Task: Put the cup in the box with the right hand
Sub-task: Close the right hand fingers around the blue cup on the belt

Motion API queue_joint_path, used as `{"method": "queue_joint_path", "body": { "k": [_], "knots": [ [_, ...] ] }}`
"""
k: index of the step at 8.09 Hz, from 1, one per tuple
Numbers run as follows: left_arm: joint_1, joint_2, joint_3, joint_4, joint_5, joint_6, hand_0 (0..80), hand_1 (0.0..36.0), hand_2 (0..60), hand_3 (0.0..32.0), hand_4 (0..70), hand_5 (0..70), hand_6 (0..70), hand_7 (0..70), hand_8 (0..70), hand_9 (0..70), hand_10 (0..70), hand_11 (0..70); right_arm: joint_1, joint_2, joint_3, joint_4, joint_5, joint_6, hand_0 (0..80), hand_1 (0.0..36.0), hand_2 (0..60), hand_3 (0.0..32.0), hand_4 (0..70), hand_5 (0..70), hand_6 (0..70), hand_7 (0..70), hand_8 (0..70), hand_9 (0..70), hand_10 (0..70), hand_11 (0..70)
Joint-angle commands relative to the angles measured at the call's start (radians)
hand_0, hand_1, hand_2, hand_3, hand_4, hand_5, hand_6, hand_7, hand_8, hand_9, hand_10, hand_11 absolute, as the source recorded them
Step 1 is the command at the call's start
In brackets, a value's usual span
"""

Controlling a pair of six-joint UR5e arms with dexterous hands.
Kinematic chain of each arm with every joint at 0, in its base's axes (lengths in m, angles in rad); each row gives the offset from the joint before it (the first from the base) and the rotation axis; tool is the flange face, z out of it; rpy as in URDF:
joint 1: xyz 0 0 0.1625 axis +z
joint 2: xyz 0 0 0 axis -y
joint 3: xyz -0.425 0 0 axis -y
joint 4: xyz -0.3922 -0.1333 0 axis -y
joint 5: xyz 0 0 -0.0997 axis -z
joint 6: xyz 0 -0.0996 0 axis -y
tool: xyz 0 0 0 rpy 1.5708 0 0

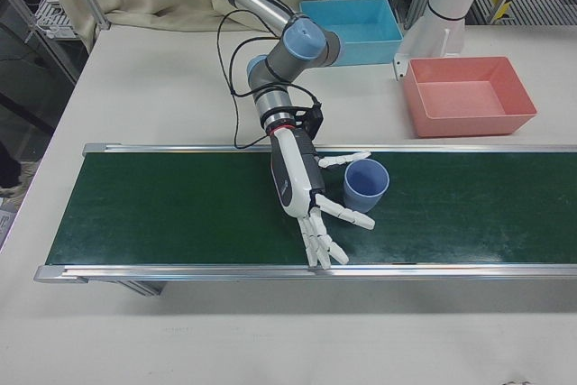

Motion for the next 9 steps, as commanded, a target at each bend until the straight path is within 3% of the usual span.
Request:
{"method": "queue_joint_path", "body": {
  "k": [1,2,3,4,5,9],
  "knots": [
    [0.0,0.0,0.001,0.0,0.0,0.0,0.0,0.0,0.0,0.0,0.0,0.0,0.0,0.0,0.0,0.0,0.0,0.0,-0.001,0.003,-0.001,0.0,0.003,0.0,63.7,16.0,0.0,0.0,19.1,6.9,6.3,18.6,3.8,9.1,1.6,4.6],
    [0.0,0.0,0.0,0.0,0.0,0.0,0.0,0.0,0.0,0.0,0.0,0.0,0.0,0.0,0.0,0.0,0.0,0.0,-0.001,0.004,-0.001,0.0,0.003,0.0,68.5,17.5,0.0,0.0,21.4,7.4,6.5,18.7,4.1,9.4,1.9,5.3],
    [0.0,0.0,0.0,0.0,0.0,0.0,0.0,0.0,0.0,0.0,0.0,0.0,0.0,0.0,0.0,0.0,0.0,0.0,-0.001,0.004,-0.002,0.0,0.007,0.0,72.0,22.6,14.4,0.0,24.9,9.1,7.1,19.3,4.9,10.3,2.6,6.8],
    [0.0,0.0,0.0,0.0,0.0,0.0,0.0,0.0,0.0,0.0,0.0,0.0,0.0,0.0,0.0,0.0,0.0,0.0,-0.002,0.005,-0.001,0.0,0.025,0.0,80.0,36.0,60.0,0.0,49.5,16.1,12.0,34.1,10.3,18.3,6.3,14.2],
    [0.0,0.0,0.0,0.0,0.0,0.0,0.0,0.0,0.0,0.0,0.0,0.0,0.0,0.0,0.0,0.0,0.0,0.0,-0.003,0.004,-0.001,0.0,0.026,0.001,80.0,36.0,60.0,0.0,70.0,15.3,13.1,38.6,13.7,23.7,7.6,15.5],
    [0.0,0.0,0.0,0.0,0.0,0.0,0.0,0.0,0.0,0.0,0.0,0.0,0.0,0.0,0.0,0.0,0.0,0.0,-0.001,0.011,0.051,-0.002,0.029,0.005,80.0,36.0,60.0,0.0,70.0,15.4,15.9,49.5,22.0,36.6,11.1,20.0]
  ]
}}
